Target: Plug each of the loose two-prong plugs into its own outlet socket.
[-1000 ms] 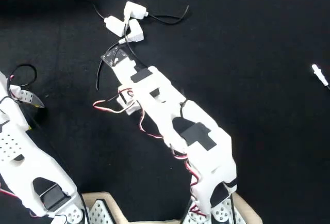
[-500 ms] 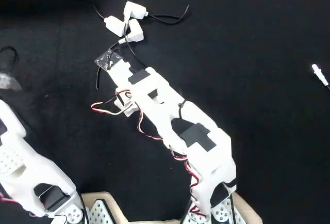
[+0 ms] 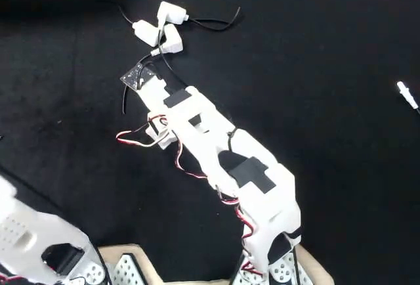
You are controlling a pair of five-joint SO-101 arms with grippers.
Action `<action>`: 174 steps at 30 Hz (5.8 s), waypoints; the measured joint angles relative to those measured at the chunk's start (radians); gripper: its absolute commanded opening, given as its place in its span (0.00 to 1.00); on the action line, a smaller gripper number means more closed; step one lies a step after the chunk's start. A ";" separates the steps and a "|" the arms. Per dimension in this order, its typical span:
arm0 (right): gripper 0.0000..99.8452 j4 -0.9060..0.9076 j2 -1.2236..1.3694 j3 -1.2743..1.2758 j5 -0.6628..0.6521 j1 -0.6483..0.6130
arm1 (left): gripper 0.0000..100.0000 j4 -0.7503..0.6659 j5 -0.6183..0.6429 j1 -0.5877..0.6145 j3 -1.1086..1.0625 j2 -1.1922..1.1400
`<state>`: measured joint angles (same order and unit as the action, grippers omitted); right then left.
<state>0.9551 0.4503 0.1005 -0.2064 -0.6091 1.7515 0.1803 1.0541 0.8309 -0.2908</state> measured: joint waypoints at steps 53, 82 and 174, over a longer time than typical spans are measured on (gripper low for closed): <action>0.24 0.002 0.000 0.000 0.000 0.000 | 0.03 -0.707 -0.247 0.118 0.542 -1.040; 0.24 -0.002 0.000 0.000 0.000 0.000 | 0.03 0.002 -0.703 -0.176 0.781 -0.703; 0.24 0.021 -0.014 0.002 0.000 0.002 | 0.22 -0.884 -0.767 -0.767 -2.148 1.458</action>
<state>0.9766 0.4365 0.1020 -0.2064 -0.6076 0.8677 -0.5869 0.2869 -1.3172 1.1669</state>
